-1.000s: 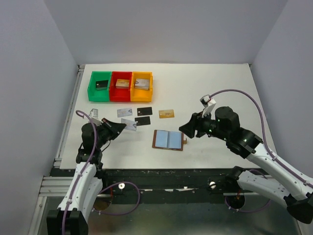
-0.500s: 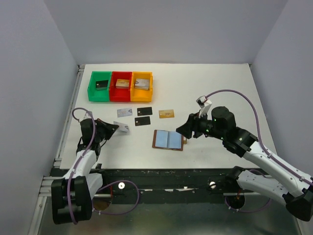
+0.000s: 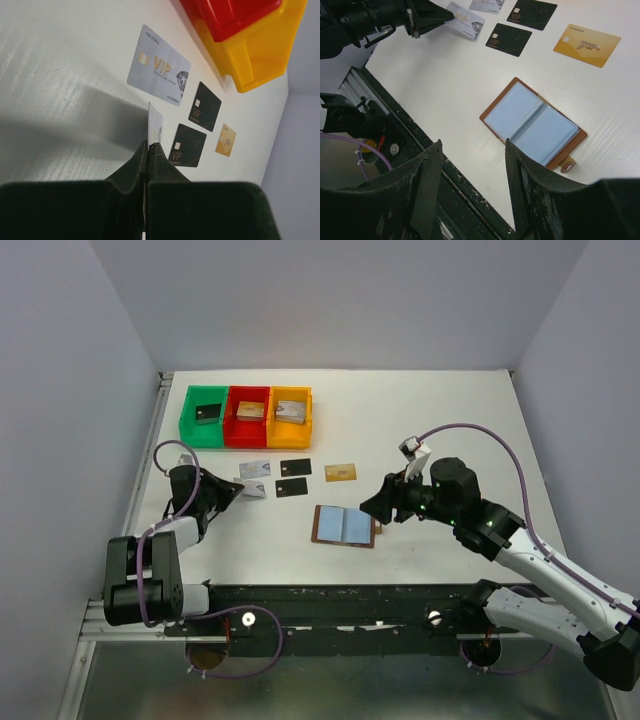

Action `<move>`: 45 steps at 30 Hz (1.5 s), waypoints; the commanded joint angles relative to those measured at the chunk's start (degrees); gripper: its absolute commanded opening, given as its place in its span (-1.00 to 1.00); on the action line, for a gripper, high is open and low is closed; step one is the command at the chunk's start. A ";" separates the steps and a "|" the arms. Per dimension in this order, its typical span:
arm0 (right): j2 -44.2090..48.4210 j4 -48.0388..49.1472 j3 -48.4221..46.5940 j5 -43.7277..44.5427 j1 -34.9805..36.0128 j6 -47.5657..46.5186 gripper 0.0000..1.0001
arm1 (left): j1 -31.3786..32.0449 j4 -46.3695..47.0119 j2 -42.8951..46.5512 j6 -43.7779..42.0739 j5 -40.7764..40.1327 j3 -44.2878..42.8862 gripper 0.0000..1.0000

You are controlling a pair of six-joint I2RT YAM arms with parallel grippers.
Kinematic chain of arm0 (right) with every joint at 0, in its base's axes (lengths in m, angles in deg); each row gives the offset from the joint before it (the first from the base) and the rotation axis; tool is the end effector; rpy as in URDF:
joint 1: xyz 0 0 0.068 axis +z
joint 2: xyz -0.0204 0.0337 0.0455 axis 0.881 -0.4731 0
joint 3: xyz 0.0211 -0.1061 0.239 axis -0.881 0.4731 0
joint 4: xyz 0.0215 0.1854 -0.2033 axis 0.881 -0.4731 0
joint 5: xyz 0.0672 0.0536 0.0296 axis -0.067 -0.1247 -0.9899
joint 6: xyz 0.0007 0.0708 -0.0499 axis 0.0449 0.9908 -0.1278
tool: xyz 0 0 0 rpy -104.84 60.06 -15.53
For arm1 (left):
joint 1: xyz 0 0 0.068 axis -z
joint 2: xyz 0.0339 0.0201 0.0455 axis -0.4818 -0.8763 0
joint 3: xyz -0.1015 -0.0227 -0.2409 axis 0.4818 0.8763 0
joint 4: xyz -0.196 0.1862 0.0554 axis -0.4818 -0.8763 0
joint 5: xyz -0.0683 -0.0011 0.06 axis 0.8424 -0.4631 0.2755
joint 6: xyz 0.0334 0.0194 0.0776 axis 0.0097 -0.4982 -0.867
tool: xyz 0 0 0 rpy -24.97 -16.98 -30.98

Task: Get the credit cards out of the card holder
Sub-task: Place the credit card at the center of the board.

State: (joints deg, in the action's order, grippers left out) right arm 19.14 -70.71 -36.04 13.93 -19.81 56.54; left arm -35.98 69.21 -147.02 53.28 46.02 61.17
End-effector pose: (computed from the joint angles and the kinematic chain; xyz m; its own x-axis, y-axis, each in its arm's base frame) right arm 0.1870 0.1887 0.2784 -0.5936 0.0007 -0.8048 -0.6018 0.6636 0.4444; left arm 0.2820 0.0086 0.1063 -0.4484 -0.8357 -0.3172 -0.3477 0.4900 -0.7994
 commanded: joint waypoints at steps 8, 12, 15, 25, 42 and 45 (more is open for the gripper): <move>-0.50 -0.43 0.11 0.23 0.23 -1.77 0.21 | -0.20 5.62 -8.27 -0.22 2.08 -2.52 -1.00; -0.50 -0.69 -0.07 0.59 0.23 -1.95 0.21 | -0.29 3.77 -8.71 -1.54 1.72 -3.40 -0.88; -0.50 -1.30 -0.16 1.72 0.23 -2.04 0.22 | -0.20 2.80 -8.36 -2.15 1.55 -3.75 -0.67; -0.24 -2.10 -0.07 4.02 0.23 -2.12 0.24 | -0.20 -0.27 -7.92 -4.00 1.81 -4.63 -0.38; -0.68 -3.06 -0.33 4.10 0.23 -2.13 0.25 | -0.38 -20.04 -3.45 -12.52 -4.42 -11.39 0.20; -0.33 -3.41 -0.33 4.54 0.23 -2.13 0.25 | -1.17 -25.57 -1.16 -14.19 -7.49 -12.62 0.31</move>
State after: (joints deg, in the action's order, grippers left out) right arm 18.42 -72.54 -36.04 16.66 -19.81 55.05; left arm -36.00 52.62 -151.77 42.79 43.94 50.77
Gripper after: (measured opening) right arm 0.623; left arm 0.614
